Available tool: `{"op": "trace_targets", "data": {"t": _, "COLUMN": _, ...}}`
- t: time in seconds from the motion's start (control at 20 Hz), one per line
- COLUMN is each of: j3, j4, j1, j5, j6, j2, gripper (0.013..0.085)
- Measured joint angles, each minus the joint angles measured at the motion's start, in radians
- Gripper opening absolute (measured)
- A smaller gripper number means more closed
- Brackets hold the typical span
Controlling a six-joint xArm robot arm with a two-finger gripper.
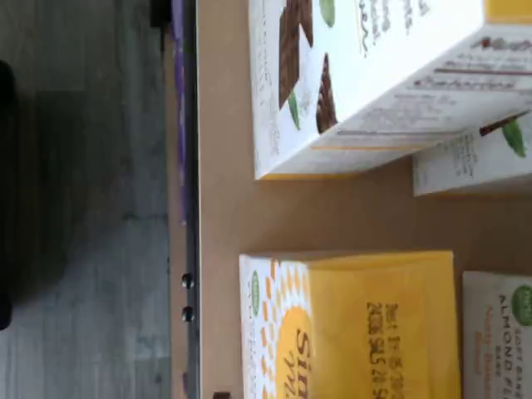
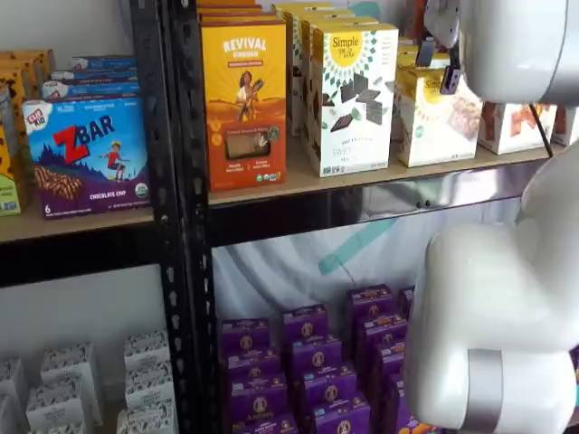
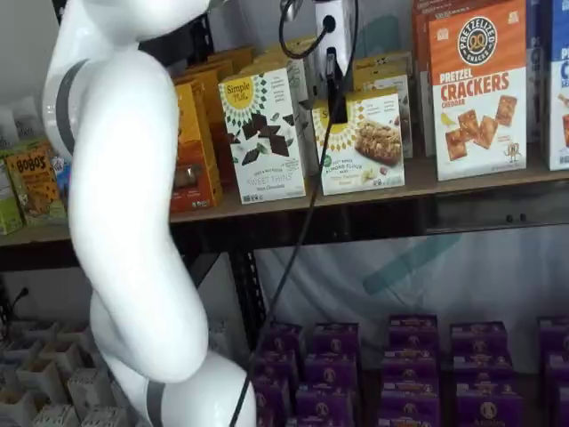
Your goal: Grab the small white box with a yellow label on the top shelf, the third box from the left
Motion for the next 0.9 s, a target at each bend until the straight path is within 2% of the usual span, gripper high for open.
{"op": "trace_targets", "data": {"t": 0.35, "j3": -0.096, "j4": -0.081, "j1": 0.032, "j5": 0.108, "j6": 0.026, "j2": 0.077, "gripper": 0.0850}}
{"op": "trace_targets", "data": {"t": 0.9, "j3": -0.083, "j4": -0.145, "j1": 0.068, "j5": 0.164, "j6": 0.053, "j2": 0.086, "gripper": 0.0850}}
